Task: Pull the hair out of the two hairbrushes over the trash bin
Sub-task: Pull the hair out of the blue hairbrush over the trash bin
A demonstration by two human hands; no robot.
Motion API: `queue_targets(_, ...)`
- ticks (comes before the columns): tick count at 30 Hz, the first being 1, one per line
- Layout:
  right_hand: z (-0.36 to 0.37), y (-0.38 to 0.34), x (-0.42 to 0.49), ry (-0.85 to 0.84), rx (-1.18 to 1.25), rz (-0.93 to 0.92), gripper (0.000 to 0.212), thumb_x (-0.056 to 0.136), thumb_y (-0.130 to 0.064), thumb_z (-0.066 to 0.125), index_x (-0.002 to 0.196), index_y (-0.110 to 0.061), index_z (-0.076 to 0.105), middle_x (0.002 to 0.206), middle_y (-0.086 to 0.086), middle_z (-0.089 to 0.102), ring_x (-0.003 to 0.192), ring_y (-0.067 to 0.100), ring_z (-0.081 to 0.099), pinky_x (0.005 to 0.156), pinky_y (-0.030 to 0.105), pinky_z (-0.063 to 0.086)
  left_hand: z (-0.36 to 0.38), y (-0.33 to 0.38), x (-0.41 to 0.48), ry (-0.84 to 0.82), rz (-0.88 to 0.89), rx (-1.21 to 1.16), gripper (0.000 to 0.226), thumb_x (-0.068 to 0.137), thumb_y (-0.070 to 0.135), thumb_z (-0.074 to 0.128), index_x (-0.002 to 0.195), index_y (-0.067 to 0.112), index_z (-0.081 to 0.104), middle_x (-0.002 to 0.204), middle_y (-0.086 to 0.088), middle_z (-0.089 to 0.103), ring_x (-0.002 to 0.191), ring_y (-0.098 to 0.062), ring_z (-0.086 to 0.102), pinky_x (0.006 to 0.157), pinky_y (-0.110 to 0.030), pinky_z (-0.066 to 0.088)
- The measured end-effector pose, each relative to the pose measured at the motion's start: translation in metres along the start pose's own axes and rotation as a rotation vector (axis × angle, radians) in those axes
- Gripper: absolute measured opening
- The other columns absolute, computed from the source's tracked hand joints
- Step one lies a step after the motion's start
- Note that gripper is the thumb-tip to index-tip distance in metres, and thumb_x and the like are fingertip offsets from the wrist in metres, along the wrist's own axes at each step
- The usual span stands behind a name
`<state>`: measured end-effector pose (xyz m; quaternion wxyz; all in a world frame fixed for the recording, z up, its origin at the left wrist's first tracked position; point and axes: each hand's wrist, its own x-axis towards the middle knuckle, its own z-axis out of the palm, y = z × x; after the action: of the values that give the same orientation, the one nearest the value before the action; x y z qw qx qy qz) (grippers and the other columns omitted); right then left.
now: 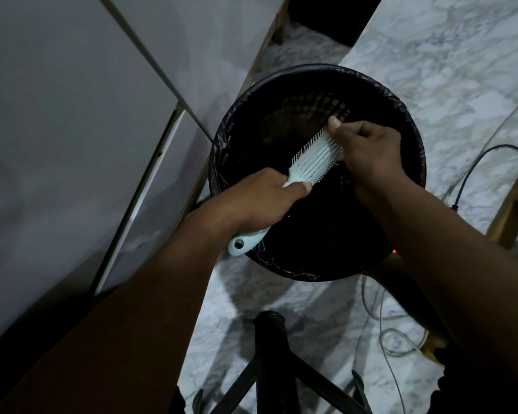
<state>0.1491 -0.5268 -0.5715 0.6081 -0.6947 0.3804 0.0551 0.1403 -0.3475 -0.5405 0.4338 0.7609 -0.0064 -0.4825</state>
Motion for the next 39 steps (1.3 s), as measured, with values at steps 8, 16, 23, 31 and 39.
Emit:
queue_targets(8, -0.001, -0.013, 0.002, 0.100, 0.278, 0.372, 0.039, 0.101, -0.044, 0.052, 0.071, -0.018, 0.055, 0.057, -0.004, 0.067, 0.068, 0.017, 0.067, 0.069, 0.036, 0.060, -0.001, 0.002, -0.003, 0.052, -0.015, 0.058, 0.047, 0.099, 0.046, 0.053, 0.059, 0.022, 0.054, 0.041, 0.014, 0.051, 0.036, 0.002, 0.046, 0.055, -0.027, 0.038)
queue_targets(16, 0.008, -0.006, -0.010, -0.392, -0.112, 0.063, 0.070, 0.070, -0.028, 0.090, 0.129, -0.013, 0.054, 0.120, 0.004, 0.072, 0.101, 0.019, 0.073, 0.076, 0.038, 0.061, -0.005, -0.001, 0.001, 0.135, -0.054, 0.015, 0.046, 0.100, 0.045, 0.050, 0.063, 0.018, 0.053, 0.052, 0.006, 0.050, 0.049, -0.014, 0.047, 0.064, -0.034, 0.040)
queue_targets(23, 0.002, 0.000, -0.005, -0.146, -0.138, -0.158, 0.041, 0.070, -0.019, 0.091, 0.099, -0.003, 0.068, 0.088, 0.008, 0.076, 0.077, 0.014, 0.072, 0.070, 0.026, 0.060, -0.003, 0.004, -0.001, 0.055, -0.036, -0.074, 0.049, 0.101, 0.043, 0.050, 0.057, 0.022, 0.046, 0.041, 0.011, 0.044, 0.038, -0.006, 0.041, 0.057, -0.030, 0.036)
queue_targets(31, -0.001, 0.006, 0.005, 0.042, -0.159, -0.078, 0.030, 0.077, -0.041, 0.082, 0.059, -0.022, 0.067, 0.055, -0.011, 0.065, 0.057, 0.004, 0.061, 0.065, 0.028, 0.051, -0.001, 0.004, -0.001, 0.019, -0.018, -0.050, 0.050, 0.100, 0.042, 0.053, 0.056, 0.021, 0.045, 0.044, 0.008, 0.043, 0.040, -0.008, 0.039, 0.053, -0.027, 0.036)
queue_targets(39, 0.003, 0.006, 0.007, 0.057, 0.095, 0.225, 0.029, 0.099, -0.027, 0.060, 0.077, -0.008, 0.062, 0.077, 0.010, 0.071, 0.060, 0.020, 0.070, 0.061, 0.034, 0.063, -0.001, -0.005, 0.000, 0.100, -0.026, 0.195, 0.038, 0.099, 0.050, 0.051, 0.072, 0.024, 0.059, 0.055, 0.011, 0.058, 0.046, 0.000, 0.054, 0.051, -0.024, 0.035)
